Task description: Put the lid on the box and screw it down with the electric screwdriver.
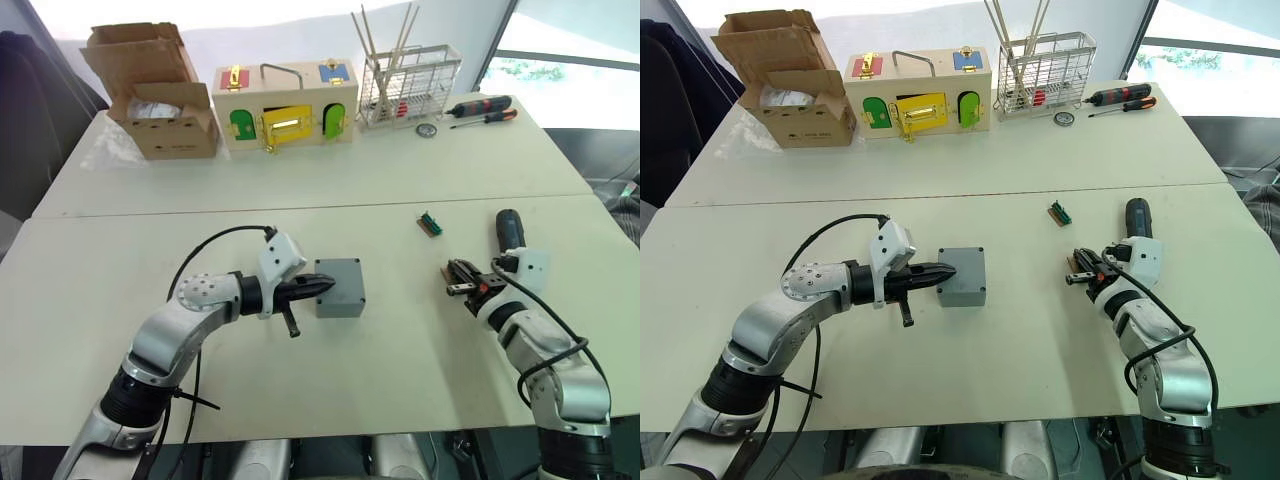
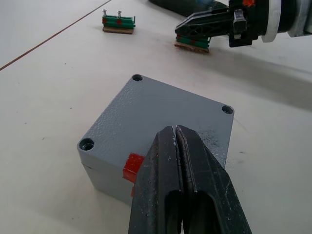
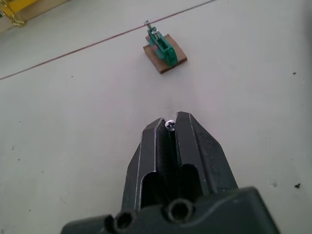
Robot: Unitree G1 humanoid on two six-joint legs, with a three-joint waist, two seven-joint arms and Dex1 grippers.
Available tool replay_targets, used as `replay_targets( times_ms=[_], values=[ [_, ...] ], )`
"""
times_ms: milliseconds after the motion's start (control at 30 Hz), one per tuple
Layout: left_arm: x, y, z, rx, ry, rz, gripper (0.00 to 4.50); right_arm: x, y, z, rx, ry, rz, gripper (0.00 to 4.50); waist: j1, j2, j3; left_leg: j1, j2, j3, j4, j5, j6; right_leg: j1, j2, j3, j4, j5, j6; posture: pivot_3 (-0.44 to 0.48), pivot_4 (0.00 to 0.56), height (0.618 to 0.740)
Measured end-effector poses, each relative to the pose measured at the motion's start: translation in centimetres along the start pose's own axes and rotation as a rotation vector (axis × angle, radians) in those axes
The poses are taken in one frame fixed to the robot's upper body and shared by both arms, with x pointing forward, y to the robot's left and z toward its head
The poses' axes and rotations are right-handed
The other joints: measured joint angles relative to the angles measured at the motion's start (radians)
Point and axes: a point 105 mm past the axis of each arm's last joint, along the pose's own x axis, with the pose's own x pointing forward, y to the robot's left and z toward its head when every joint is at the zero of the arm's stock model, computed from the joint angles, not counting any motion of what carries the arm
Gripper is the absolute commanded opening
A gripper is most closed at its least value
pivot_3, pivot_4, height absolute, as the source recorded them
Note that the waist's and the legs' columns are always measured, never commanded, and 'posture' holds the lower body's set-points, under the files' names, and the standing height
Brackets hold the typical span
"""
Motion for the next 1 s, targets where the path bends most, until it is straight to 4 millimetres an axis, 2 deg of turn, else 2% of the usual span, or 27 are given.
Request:
replay_targets(
  times_ms=[33,67,167,633,733,833,867,1000],
  values=[
    [0.0,0.02,-0.01,0.001,0.001,0.002,0.0,0.02,-0.03,0.0,-0.005,-0.002,-0.002,0.78,0.0,0.0,0.0,0.0,0.0,0.0,0.0,0.0,0.0,0.0,0.0,0.0,0.0,0.0,0.0,0.0,0.15,0.734],
    [-0.01,0.03,-0.02,0.001,0.001,0.003,0.0,0.03,-0.04,-0.01,-0.009,-0.002,-0.003,1.0,0.0,0.0,0.0,0.0,0.0,0.0,0.0,0.0,0.0,0.0,0.0,0.0,0.0,0.0,0.0,0.0,0.15,0.734],
    [-0.01,0.06,-0.04,0.003,0.003,0.005,0.0,0.06,-0.11,-0.08,-0.012,-0.002,-0.005,2.47,0.0,0.0,0.0,0.0,0.0,0.0,0.0,0.0,0.0,0.0,0.0,0.0,0.0,0.0,0.0,0.0,0.15,0.734],
    [-0.05,-0.02,-0.33,0.011,0.006,0.007,0.0,-0.29,-0.1,-0.21,-0.036,-0.021,0.011,2.47,0.0,0.0,0.0,0.0,0.0,0.0,0.0,0.0,0.0,0.0,0.0,0.0,0.0,0.0,0.0,0.0,0.15,0.734],
    [-0.05,-0.02,-0.34,0.012,0.007,0.007,0.0,-0.27,0.05,-0.2,-0.023,-0.026,0.017,1.79,0.0,0.0,0.0,0.0,0.0,0.0,0.0,0.0,0.0,0.0,0.0,0.0,0.0,0.0,0.0,0.0,0.15,0.734],
    [-0.04,-0.02,-0.34,0.012,0.007,0.007,0.0,-0.25,0.12,-0.1,-0.017,-0.032,0.021,0.31,0.0,0.0,0.0,0.0,0.0,0.0,0.0,0.0,0.0,0.0,0.0,0.0,0.0,0.0,0.0,0.0,0.15,0.734],
    [-0.05,-0.02,-0.34,0.012,0.007,0.007,0.0,-0.22,0.13,-0.03,-0.015,-0.035,0.021,0.04,0.0,0.0,0.0,0.0,0.0,0.0,0.0,0.0,0.0,0.0,0.0,0.0,0.0,0.0,0.0,0.0,0.15,0.734],
    [-0.08,-0.08,-0.44,0.011,0.005,0.008,0.0,-0.03,0.28,0.37,0.001,-0.054,0.022,0.04,0.001,0.0,0.0,0.0,0.0,0.0,0.0,0.0,0.0,0.0,0.0,0.0,0.0,0.0,0.0,0.0,0.15,0.734]
  ],
)
